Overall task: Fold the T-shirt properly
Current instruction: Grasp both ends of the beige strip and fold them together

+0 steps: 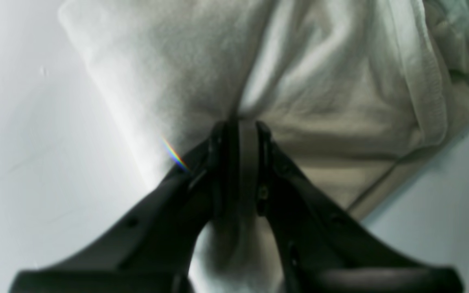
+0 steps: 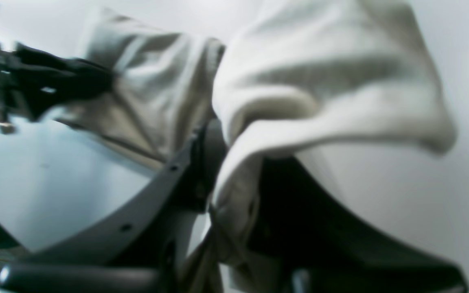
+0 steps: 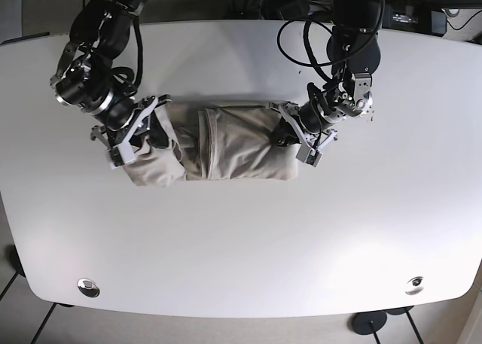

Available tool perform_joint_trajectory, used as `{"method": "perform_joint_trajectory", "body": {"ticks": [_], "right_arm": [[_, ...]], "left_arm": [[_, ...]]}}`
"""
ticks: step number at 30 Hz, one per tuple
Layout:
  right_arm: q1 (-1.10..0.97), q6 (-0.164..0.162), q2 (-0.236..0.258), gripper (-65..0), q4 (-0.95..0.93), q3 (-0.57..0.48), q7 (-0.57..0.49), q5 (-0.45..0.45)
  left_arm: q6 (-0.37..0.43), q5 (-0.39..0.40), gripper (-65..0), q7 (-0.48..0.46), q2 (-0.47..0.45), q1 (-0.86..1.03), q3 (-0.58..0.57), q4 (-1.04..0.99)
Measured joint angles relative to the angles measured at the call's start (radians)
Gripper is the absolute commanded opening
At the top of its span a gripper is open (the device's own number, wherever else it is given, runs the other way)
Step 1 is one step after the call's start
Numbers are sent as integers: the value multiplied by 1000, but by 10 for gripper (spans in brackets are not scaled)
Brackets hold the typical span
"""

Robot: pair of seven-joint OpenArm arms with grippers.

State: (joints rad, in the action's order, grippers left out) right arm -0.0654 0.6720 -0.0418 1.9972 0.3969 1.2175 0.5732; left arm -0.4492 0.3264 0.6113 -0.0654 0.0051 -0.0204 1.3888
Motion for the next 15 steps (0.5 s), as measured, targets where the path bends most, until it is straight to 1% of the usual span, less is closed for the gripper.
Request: {"method": "perform_joint_trajectory", "body": {"ticks": [1, 4, 5, 6, 7, 9, 10, 12, 14, 15], "right_arm": [[5, -7, -24, -631, 0, -42, -2, 8], [11, -82, -60, -631, -31, -124, -9, 14], [14, -96, -63, -631, -49, -153, -10, 6], [19, -119, -63, -631, -79, -204, -54, 2], [23, -135, -63, -631, -102, -237, -110, 5], [41, -181, -58, -631, -169, -289, -187, 15], [56, -196, -49, -631, -212, -309, -203, 13], [85, -210, -24, -631, -293, -343, -238, 10], [107, -243, -6, -623, -352, -364, -290, 6], [121, -254, 3, -607, -380, -377, -301, 7]], "left_arm": [[2, -9, -615, -1, 10, 0, 1, 0], [4, -11, -615, -3, 13, 0, 1, 0], [4, -11, -615, -3, 13, 0, 1, 0], [4, -11, -615, -3, 13, 0, 1, 0], [4, -11, -615, -3, 13, 0, 1, 0], [4, -11, -615, -3, 13, 0, 1, 0], [4, -11, -615, -3, 13, 0, 1, 0], [4, -11, -615, -3, 14, 0, 1, 0], [5, -12, -615, -3, 14, 0, 1, 0], [4, -12, -615, -3, 15, 0, 1, 0]]}}
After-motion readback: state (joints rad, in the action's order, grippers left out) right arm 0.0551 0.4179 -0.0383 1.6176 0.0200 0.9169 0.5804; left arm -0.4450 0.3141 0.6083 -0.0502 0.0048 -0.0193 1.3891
